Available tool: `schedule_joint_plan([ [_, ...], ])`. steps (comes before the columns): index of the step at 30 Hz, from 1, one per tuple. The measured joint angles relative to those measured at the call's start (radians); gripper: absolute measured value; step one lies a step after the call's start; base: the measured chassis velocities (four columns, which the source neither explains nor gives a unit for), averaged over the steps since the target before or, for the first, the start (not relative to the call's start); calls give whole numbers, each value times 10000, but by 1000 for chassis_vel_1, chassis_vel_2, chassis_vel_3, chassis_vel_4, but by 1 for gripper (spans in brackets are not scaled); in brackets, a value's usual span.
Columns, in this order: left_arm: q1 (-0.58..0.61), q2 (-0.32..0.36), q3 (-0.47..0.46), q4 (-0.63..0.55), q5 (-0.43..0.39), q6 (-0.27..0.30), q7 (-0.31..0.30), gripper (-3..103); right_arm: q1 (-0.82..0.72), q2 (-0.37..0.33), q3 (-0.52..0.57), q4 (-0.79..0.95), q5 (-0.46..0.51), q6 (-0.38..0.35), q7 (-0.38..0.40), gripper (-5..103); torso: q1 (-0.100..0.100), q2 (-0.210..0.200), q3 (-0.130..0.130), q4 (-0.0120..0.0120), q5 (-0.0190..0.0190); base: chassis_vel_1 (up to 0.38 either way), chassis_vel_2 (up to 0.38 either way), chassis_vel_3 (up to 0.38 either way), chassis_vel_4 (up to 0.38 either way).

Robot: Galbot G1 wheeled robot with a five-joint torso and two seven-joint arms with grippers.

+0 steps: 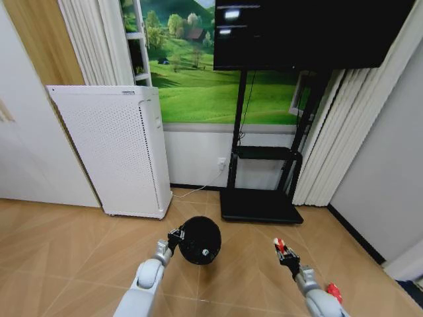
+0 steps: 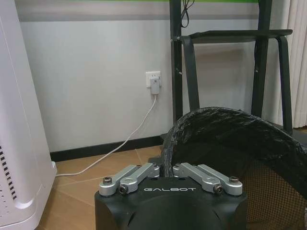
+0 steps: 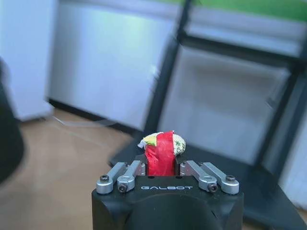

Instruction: Pick up the trash bin and place the garbage on the floor into it.

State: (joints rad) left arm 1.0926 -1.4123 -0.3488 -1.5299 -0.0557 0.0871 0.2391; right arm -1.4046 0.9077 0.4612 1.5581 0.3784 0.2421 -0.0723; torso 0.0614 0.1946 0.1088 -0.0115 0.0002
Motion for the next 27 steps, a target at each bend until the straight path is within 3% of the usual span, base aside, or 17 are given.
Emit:
schedule_joint_plan([
  [2,-25,-47,20,25,20,3,-1,7,-137,-37,115,271,9,304,-448,27,0,1,1,-1,0,0,0,0,0],
  [3,-143,-146,92,160,62,6,-8,7,-418,-92,274,887,232,1104,-1574,27,0,0,0,0,0,0,0,0,0],
  [4,-248,-309,118,271,108,6,-31,7,-485,-98,284,1134,317,1582,-2224,27,0,0,0,0,0,0,0,0,0],
  [7,-342,-524,205,381,150,7,-105,7,-446,-75,143,1290,326,1943,-2649,27,0,0,0,-1,-2,0,0,0,0],
  [13,-482,-948,618,547,228,107,-194,7,97,116,-647,1302,135,2282,-3000,27,0,0,1,0,-1,0,0,0,0],
  [27,-396,-1302,1466,789,658,69,-281,7,1593,895,-2675,136,-556,2137,-2731,27,1,0,2,0,-1,0,0,0,0],
])
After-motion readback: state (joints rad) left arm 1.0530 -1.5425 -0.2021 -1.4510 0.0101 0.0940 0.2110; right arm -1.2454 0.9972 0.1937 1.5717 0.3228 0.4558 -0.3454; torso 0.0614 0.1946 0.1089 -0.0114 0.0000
